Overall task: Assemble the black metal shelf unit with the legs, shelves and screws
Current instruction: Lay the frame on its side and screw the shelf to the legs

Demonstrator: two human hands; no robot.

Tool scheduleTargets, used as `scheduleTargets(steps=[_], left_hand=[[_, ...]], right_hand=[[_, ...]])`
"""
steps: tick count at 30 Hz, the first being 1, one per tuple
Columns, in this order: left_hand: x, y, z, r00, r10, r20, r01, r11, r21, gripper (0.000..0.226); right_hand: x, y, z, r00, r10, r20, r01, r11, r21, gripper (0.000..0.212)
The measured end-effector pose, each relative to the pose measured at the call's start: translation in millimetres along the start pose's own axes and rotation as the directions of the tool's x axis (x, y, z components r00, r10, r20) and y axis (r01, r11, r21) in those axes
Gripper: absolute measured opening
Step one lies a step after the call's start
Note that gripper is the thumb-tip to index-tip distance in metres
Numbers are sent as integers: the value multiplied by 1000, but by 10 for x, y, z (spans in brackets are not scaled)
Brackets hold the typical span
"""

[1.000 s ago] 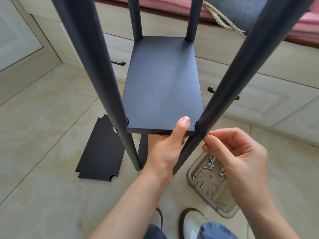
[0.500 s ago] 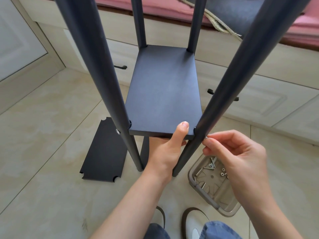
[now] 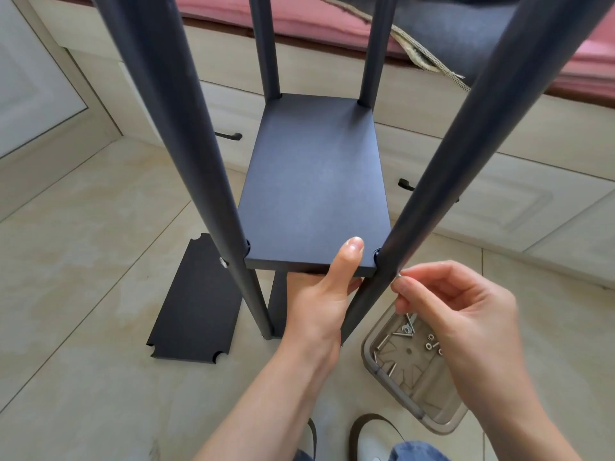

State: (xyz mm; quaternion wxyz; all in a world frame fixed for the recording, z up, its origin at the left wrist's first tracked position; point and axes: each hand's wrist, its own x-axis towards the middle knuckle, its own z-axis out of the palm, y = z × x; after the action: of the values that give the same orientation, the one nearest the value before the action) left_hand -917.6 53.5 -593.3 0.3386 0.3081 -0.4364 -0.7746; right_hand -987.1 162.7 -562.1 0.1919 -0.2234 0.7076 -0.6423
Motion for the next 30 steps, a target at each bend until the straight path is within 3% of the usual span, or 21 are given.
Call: scheduleTargets(steps=[3, 9, 19, 25, 27, 30], left_hand=[[23, 1, 16, 1000, 6, 6, -6, 1000, -15, 46], [30, -4, -42, 999, 8, 52, -10, 999, 33, 42], [1, 4, -31, 997, 11, 71, -15, 999, 45, 25], [18, -8, -21, 997, 15, 77, -16, 1000, 11, 44], [23, -16, -27, 997, 16, 77, -17, 1000, 14, 51], [27, -24, -31, 997, 14, 82, -16, 1000, 18, 43]], right_hand=[[0, -9, -6, 1000, -13, -2, 13, 1000, -12, 9], [-7, 0, 0, 1000, -16, -20, 16, 1000, 8, 9], [-22, -11, 28, 997, -46, -56, 48, 998, 36, 12], [-74, 38, 94, 976, -190, -104, 185, 981, -57, 9], [-85, 46, 94, 977, -186, -109, 181, 982, -52, 9], [-88, 37, 64, 987, -122, -101, 123, 992, 1, 6]])
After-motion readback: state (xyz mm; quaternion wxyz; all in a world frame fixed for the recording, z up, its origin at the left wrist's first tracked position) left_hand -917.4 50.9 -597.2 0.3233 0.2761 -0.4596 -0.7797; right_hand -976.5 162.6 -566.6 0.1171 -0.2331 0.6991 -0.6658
